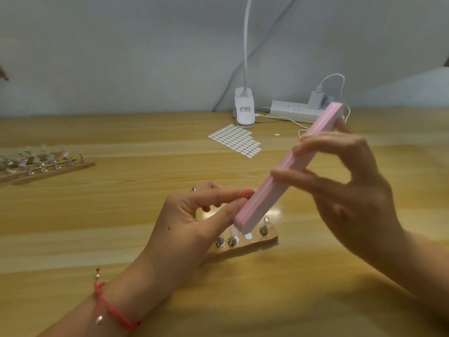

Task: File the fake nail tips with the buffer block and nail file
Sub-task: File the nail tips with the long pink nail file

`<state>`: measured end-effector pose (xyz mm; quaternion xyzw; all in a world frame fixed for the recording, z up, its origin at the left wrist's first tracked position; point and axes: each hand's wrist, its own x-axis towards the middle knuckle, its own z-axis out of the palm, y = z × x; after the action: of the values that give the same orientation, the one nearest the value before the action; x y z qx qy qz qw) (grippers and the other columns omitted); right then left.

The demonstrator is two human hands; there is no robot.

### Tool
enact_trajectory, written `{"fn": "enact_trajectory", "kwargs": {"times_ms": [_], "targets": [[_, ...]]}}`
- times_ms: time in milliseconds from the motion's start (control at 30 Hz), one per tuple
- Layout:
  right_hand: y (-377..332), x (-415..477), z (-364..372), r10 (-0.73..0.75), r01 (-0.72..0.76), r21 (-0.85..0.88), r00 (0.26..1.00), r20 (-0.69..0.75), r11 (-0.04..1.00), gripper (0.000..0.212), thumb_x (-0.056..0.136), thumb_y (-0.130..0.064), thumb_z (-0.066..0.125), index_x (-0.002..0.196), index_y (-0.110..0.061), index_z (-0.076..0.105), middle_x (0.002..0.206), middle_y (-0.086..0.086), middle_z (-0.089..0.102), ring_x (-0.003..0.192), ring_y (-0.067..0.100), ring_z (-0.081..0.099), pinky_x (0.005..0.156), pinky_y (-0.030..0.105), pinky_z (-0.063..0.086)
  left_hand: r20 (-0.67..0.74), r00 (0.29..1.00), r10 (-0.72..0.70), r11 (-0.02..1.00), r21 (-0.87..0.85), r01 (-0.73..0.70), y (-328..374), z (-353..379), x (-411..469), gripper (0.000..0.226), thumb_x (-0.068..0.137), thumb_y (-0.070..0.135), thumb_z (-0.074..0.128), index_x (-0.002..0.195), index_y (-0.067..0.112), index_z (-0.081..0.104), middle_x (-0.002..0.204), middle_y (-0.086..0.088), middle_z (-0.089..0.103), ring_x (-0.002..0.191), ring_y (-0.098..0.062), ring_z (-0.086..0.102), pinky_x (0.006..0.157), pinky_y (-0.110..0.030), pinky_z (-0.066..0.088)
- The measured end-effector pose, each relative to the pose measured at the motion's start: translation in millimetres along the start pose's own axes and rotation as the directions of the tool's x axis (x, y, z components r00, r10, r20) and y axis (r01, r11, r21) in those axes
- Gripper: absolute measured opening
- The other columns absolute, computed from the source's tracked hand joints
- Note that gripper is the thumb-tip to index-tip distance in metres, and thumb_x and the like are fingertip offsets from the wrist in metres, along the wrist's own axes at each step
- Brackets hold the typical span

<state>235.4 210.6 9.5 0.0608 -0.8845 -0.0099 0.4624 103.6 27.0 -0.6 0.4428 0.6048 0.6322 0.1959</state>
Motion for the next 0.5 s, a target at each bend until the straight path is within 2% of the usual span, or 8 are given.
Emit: {"fn": "enact_trajectory", "kwargs": {"times_ms": [33, 133, 200, 267, 300, 400, 433, 500], "targets": [[-6.9, -2.9, 3.7, -0.012, 0.011, 0.036, 1.0, 0.021, 0.999, 0.029, 0.097, -0.003, 0.058, 0.117, -0.022, 0.066, 0.118, 0.008, 0.048, 0.116, 0.022, 0.05, 0.109, 0.065, 0.032, -0.007, 1.0, -0.008, 1.0, -0.011, 0.008, -0.2, 0.3, -0.1, 0.024, 0.067, 0.037, 0.076, 0.091, 0.032, 0.079, 0.077, -0.005, 0.064, 0.083, -0.031, 0.051, 0.075, -0.036, 0.039], [-30.1, -11.8, 16.2, -0.222, 0.208, 0.137, 0.97, 0.099, 0.968, 0.033, 0.096, -0.007, 0.065, 0.121, -0.028, 0.065, 0.118, 0.003, 0.054, 0.118, 0.018, 0.056, 0.11, 0.065, 0.032, -0.015, 1.0, -0.007, 1.0, -0.027, 0.007, 0.6, 0.0, -0.9, 0.029, 0.064, 0.041, 0.075, 0.09, 0.029, 0.079, 0.08, -0.008, 0.066, 0.085, -0.032, 0.055, 0.073, -0.043, 0.043], [-14.0, -3.2, 8.4, -0.123, 0.116, 0.101, 0.99, 0.072, 0.988, 0.041, 0.091, 0.001, 0.067, 0.122, -0.026, 0.066, 0.118, 0.006, 0.053, 0.115, 0.023, 0.055, 0.109, 0.066, 0.033, -0.007, 1.0, -0.001, 1.0, -0.002, 0.001, 0.4, -1.2, -0.1, 0.024, 0.067, 0.038, 0.076, 0.09, 0.031, 0.079, 0.078, -0.006, 0.065, 0.081, -0.028, 0.054, 0.07, -0.033, 0.042], [-0.8, 2.5, -0.1, 0.021, -0.023, 0.071, 0.999, 0.026, 0.997, 0.037, 0.093, 0.004, 0.06, 0.118, -0.021, 0.067, 0.115, 0.008, 0.054, 0.112, 0.028, 0.054, 0.106, 0.066, 0.035, 0.005, 1.0, 0.005, 1.0, 0.01, -0.005, -0.4, -1.3, 0.4, 0.023, 0.066, 0.037, 0.077, 0.088, 0.032, 0.079, 0.074, -0.001, 0.063, 0.076, -0.018, 0.052, 0.071, -0.021, 0.041], [-4.4, -0.6, 1.7, 0.024, -0.028, 0.099, 0.999, 0.035, 0.995, 0.033, 0.096, 0.001, 0.057, 0.117, -0.021, 0.069, 0.114, 0.008, 0.056, 0.112, 0.029, 0.055, 0.106, 0.066, 0.035, 0.001, 1.0, 0.004, 1.0, 0.003, -0.004, -0.9, -1.0, 0.2, 0.024, 0.063, 0.038, 0.077, 0.086, 0.032, 0.079, 0.072, 0.001, 0.061, 0.074, -0.012, 0.052, 0.071, -0.019, 0.041], [-34.5, -12.2, 15.6, -0.163, 0.133, 0.239, 0.98, 0.114, 0.962, 0.034, 0.097, -0.007, 0.063, 0.127, -0.023, 0.062, 0.118, 0.001, 0.057, 0.121, 0.017, 0.054, 0.113, 0.062, 0.03, -0.025, 1.0, -0.016, 1.0, -0.022, 0.015, -2.4, -3.1, 0.5, 0.023, 0.06, 0.034, 0.081, 0.082, 0.029, 0.08, 0.07, -0.001, 0.057, 0.066, -0.007, 0.051, 0.067, -0.018, 0.041], [-32.4, -9.6, 14.5, -0.167, 0.133, 0.253, 0.979, 0.118, 0.958, 0.035, 0.097, -0.005, 0.061, 0.127, -0.021, 0.06, 0.119, 0.001, 0.056, 0.122, 0.014, 0.053, 0.114, 0.061, 0.029, -0.024, 1.0, -0.017, 1.0, -0.021, 0.017, -2.2, -4.4, 0.8, 0.024, 0.059, 0.035, 0.081, 0.082, 0.03, 0.08, 0.07, 0.001, 0.057, 0.065, -0.006, 0.052, 0.066, -0.016, 0.041], [-12.8, -0.4, 5.6, -0.045, 0.026, 0.18, 0.994, 0.099, 0.983, 0.041, 0.091, 0.004, 0.062, 0.124, -0.021, 0.066, 0.119, 0.005, 0.052, 0.119, 0.018, 0.051, 0.114, 0.061, 0.03, -0.004, 1.0, -0.003, 1.0, 0.004, 0.003, -2.4, -5.5, 1.5, 0.025, 0.058, 0.041, 0.08, 0.082, 0.033, 0.079, 0.07, 0.006, 0.058, 0.071, -0.009, 0.053, 0.07, -0.019, 0.041]]}}
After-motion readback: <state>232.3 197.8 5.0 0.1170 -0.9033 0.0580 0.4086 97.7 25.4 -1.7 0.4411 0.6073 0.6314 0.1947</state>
